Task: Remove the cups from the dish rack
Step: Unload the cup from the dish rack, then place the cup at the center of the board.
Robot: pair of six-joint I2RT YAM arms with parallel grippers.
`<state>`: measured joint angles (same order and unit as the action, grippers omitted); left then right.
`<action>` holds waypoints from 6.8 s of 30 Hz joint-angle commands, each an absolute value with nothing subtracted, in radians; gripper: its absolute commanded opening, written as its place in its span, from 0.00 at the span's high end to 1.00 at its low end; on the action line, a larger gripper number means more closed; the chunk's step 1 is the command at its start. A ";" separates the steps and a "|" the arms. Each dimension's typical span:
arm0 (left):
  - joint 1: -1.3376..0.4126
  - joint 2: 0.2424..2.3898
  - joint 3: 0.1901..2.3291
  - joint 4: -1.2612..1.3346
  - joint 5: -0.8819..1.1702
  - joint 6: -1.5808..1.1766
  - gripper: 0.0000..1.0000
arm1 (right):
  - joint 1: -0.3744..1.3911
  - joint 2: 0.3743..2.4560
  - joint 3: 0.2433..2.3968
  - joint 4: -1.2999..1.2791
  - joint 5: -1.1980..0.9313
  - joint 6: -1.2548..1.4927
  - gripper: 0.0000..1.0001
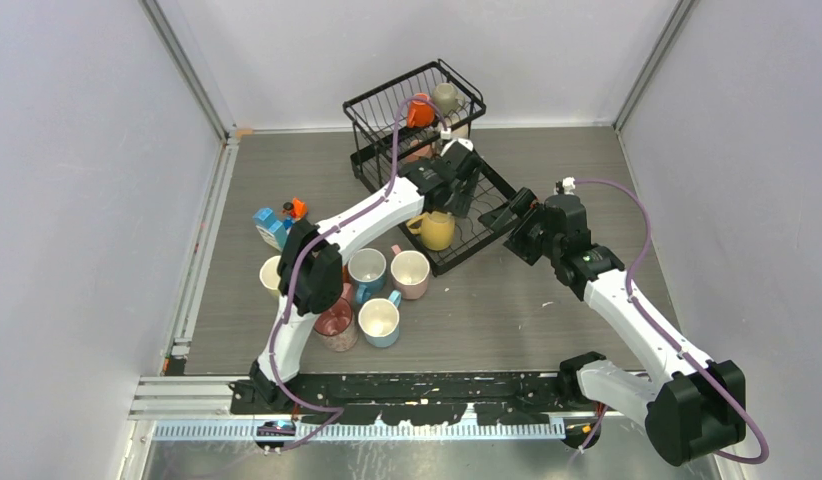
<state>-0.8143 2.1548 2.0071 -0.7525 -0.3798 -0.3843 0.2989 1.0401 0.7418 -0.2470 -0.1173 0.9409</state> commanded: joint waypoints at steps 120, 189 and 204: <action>-0.729 1.992 2.135 -0.954 -0.049 -1.068 1.00 | 0.283 0.966 0.699 0.011 -0.211 0.877 0.00; -0.635 1.781 1.856 -0.552 0.409 -1.368 1.00 | 0.307 1.148 0.579 0.964 -0.477 1.221 0.69; -0.635 1.734 1.797 -0.486 0.417 -1.314 0.54 | 0.307 1.084 0.608 0.850 -0.432 1.173 0.99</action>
